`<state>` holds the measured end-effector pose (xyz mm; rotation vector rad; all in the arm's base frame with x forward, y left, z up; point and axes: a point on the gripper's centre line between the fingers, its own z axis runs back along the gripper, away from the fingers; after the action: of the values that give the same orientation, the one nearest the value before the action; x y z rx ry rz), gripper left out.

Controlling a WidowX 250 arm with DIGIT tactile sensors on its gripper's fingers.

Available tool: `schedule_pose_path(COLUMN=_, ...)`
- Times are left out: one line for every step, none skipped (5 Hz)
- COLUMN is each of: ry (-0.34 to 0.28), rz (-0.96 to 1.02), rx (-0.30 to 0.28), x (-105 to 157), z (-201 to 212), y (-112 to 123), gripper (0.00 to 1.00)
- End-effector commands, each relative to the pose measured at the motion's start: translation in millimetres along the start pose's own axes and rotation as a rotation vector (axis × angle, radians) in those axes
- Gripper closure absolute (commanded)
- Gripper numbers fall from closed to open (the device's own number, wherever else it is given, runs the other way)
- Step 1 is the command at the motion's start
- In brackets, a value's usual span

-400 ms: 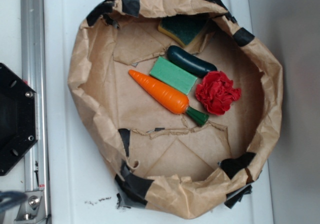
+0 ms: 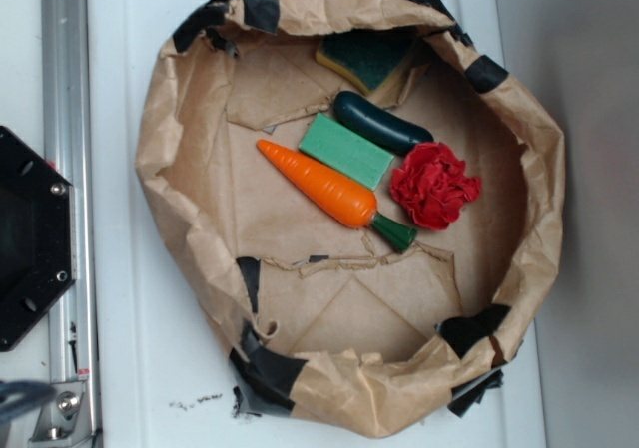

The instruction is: Grab the carrot.

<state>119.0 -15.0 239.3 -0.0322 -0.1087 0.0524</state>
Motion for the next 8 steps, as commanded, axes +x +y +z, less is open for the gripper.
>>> schedule_pose_path(ry=-0.141, rz=-0.025, rx=0.028, x=95, z=-74, y=14, gripper=0.00)
schedule_pose_path(ry=-0.169, rz=-0.055, rx=0.032, x=135, z=-112, y=11, gripper=0.00)
schedule_pose_path(ry=-0.169, rz=-0.055, rx=0.032, x=135, z=-112, y=11, gripper=0.00)
schedule_pose_path(ry=-0.169, rz=-0.055, rx=0.032, x=135, z=-112, y=11, gripper=0.00)
schedule_pose_path(ry=-0.169, rz=-0.055, rx=0.032, x=135, z=-112, y=11, gripper=0.00)
schedule_pose_path(ry=-0.185, rz=-0.198, rx=-0.049, x=134, z=-152, y=16, gripper=0.00)
schedule_pose_path(ry=-0.216, rz=-0.367, rx=-0.100, x=124, z=-167, y=4, gripper=0.00)
schedule_pose_path(ry=-0.199, rz=-0.431, rx=-0.080, x=130, z=-192, y=1, gripper=0.00)
